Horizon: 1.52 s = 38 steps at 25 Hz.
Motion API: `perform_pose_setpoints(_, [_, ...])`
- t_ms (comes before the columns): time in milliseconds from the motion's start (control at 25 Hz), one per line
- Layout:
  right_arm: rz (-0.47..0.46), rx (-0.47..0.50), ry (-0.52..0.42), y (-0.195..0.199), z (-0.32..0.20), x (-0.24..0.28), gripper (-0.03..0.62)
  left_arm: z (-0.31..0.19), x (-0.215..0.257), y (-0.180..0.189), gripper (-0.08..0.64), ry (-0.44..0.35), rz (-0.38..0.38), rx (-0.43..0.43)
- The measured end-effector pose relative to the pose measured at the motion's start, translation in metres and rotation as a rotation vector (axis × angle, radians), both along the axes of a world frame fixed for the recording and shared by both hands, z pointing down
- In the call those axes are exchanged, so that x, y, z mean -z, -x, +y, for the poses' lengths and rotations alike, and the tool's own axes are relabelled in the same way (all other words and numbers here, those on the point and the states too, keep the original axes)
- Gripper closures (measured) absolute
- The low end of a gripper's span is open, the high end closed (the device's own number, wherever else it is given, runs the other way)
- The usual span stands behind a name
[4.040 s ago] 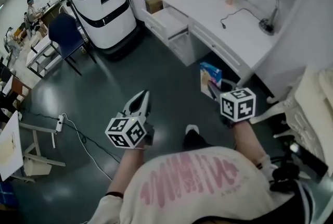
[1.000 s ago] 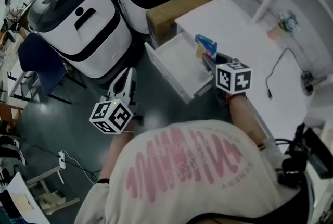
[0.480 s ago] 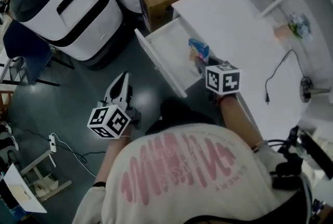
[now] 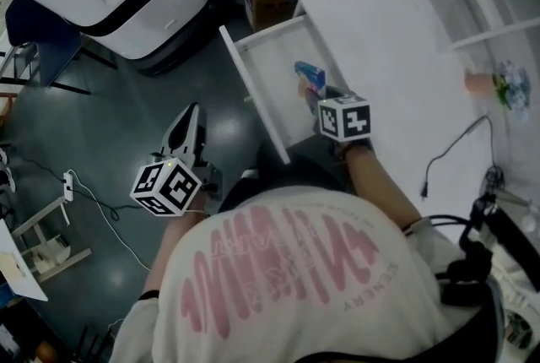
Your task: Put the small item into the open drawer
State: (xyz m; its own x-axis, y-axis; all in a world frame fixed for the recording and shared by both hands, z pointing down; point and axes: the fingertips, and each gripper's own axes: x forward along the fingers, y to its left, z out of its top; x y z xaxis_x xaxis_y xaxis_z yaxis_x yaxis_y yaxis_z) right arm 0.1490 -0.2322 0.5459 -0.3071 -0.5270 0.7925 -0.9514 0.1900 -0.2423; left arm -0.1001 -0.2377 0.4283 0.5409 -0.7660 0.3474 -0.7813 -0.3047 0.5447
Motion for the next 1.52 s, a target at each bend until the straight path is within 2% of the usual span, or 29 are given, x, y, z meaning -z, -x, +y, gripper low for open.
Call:
perform_pose_setpoints(160, [-0.024,0.051,0.046,0.004,-0.008,-0.025,0.506,-0.001,-0.014,0.004,0.531,0.035,-0.012,0.077])
perform_pose_setpoints(320, [-0.038,0.109,0.085,0.016,-0.016,-0.04,0.506,0.001,-0.016,0.008,0.531,0.047,-0.029,0.117])
perform_pose_setpoints(520, [-0.05,0.161,0.141,0.03,-0.018,-0.064,0.505,0.002,-0.021,0.014,0.531,0.065,-0.062,0.145])
perform_pose_setpoints(840, [-0.024,0.218,0.256,0.032,-0.018,-0.113,0.505,-0.009,-0.031,0.019,0.531,0.082,-0.071,0.181])
perform_pose_setpoints(1120, [-0.029,0.246,0.349,0.036,-0.011,-0.135,0.503,-0.011,-0.037,0.027,0.531,0.106,-0.081,0.198])
perform_pose_setpoints(1520, [-0.052,0.229,0.384,0.04,-0.016,-0.144,0.502,-0.011,-0.044,0.033,0.531,0.119,-0.103,0.192])
